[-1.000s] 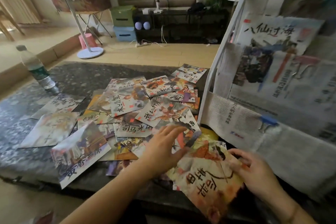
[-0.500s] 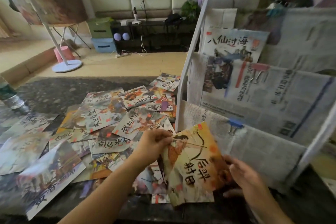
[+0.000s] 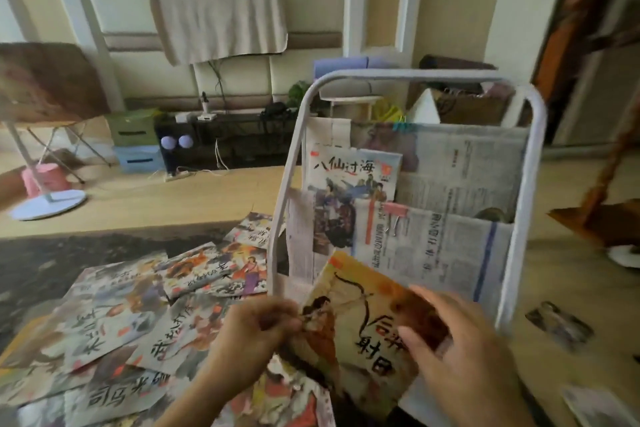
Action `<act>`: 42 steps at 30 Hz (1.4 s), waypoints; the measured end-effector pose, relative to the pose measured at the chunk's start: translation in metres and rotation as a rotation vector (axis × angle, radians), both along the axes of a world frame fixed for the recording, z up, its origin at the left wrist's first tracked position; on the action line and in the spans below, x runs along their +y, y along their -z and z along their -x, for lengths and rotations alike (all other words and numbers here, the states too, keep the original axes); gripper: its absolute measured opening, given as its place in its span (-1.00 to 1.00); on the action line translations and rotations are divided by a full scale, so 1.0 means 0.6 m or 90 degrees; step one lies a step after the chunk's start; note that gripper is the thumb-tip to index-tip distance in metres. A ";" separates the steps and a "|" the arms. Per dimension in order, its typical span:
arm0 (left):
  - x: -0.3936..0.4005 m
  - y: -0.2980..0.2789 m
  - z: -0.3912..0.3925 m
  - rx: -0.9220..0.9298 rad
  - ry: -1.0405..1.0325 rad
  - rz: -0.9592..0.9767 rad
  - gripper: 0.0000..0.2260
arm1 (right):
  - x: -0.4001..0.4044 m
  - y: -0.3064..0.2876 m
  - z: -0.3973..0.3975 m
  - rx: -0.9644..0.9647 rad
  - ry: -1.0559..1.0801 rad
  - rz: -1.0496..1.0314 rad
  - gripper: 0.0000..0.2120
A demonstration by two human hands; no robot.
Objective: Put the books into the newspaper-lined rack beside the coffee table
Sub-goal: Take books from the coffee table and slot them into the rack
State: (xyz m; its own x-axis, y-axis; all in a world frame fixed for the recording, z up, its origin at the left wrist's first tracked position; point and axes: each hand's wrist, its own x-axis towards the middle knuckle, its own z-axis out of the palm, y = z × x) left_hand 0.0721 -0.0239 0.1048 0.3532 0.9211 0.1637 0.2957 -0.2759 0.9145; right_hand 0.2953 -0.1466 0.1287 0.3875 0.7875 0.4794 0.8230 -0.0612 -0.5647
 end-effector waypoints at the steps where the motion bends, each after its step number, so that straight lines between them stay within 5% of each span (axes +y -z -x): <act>1: -0.001 -0.026 -0.020 -0.047 -0.009 -0.017 -0.74 | 0.005 -0.030 -0.012 -0.120 0.003 -0.054 -0.48; 8: 0.055 -0.196 -0.167 -0.189 0.022 -0.120 -0.95 | 0.091 -0.256 -0.096 -0.484 0.077 -0.224 -0.45; 13: 0.121 -0.271 -0.265 -0.032 -0.056 -0.267 -0.91 | 0.142 -0.329 -0.159 -0.550 0.127 -0.220 -0.40; 29: 0.151 -0.180 -0.326 0.267 -0.080 -0.280 -0.80 | 0.189 -0.229 -0.213 -0.637 0.162 -0.043 -0.69; 42: 0.146 -0.153 -0.319 0.218 -0.042 -0.258 -0.81 | 0.177 -0.178 -0.197 -0.690 0.207 0.087 -0.74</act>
